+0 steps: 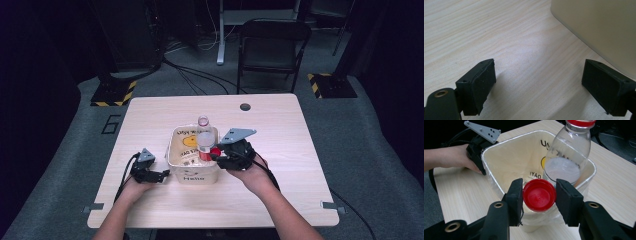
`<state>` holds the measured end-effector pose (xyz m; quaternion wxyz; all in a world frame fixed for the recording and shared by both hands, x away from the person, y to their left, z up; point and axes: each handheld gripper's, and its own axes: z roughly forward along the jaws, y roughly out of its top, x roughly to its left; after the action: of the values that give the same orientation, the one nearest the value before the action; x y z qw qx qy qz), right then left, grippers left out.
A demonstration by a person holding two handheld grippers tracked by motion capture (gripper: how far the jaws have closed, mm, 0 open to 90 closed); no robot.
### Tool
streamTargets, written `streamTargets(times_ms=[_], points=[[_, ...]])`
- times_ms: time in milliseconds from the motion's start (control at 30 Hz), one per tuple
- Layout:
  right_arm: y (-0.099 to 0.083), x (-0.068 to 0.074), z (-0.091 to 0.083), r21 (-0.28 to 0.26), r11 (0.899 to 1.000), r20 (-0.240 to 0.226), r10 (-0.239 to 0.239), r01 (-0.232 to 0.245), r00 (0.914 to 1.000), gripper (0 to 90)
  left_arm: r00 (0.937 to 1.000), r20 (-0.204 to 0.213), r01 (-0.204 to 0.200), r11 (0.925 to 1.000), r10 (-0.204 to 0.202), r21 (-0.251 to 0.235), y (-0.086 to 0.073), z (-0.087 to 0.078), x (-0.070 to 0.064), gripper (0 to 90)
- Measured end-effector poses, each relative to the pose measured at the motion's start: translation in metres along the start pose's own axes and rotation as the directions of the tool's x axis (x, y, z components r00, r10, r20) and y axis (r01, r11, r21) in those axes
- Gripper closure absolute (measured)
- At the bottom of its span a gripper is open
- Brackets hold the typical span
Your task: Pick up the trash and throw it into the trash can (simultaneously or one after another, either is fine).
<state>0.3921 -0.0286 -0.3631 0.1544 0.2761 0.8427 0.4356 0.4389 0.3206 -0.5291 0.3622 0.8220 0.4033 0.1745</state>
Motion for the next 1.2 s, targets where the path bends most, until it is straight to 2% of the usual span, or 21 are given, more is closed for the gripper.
streamTargets(times_ms=[133,333,867,1033,1200], points=[[0.002,0.002,0.007,-0.005,1.0,-0.005,-0.024,0.024,0.9997,57.4,1.0,0.0,0.0,1.0,0.0,0.0,0.0,0.0,0.0,11.8],[0.004,0.003,0.016,-0.003,1.0,-0.005,-0.031,0.031,0.9995,57.4,1.0,0.0,0.0,1.0,0.0,0.0,0.0,0.0,0.0,11.9],[0.005,0.003,0.035,0.017,1.0,-0.017,-0.017,0.017,0.9997,57.3,1.0,-0.001,0.0,1.0,0.0,0.0,0.0,0.0,0.0,11.9],[0.002,0.004,0.038,0.024,0.999,-0.016,-0.03,0.031,0.9994,55.1,1.0,-0.006,0.001,1.0,-0.001,-0.002,0.0,0.0,0.0,11.9],[0.0,0.003,0.035,0.026,1.0,-0.008,-0.004,0.004,1.0,52.8,1.0,-0.006,0.0,1.0,0.0,-0.002,0.0,0.0,0.001,11.9]])
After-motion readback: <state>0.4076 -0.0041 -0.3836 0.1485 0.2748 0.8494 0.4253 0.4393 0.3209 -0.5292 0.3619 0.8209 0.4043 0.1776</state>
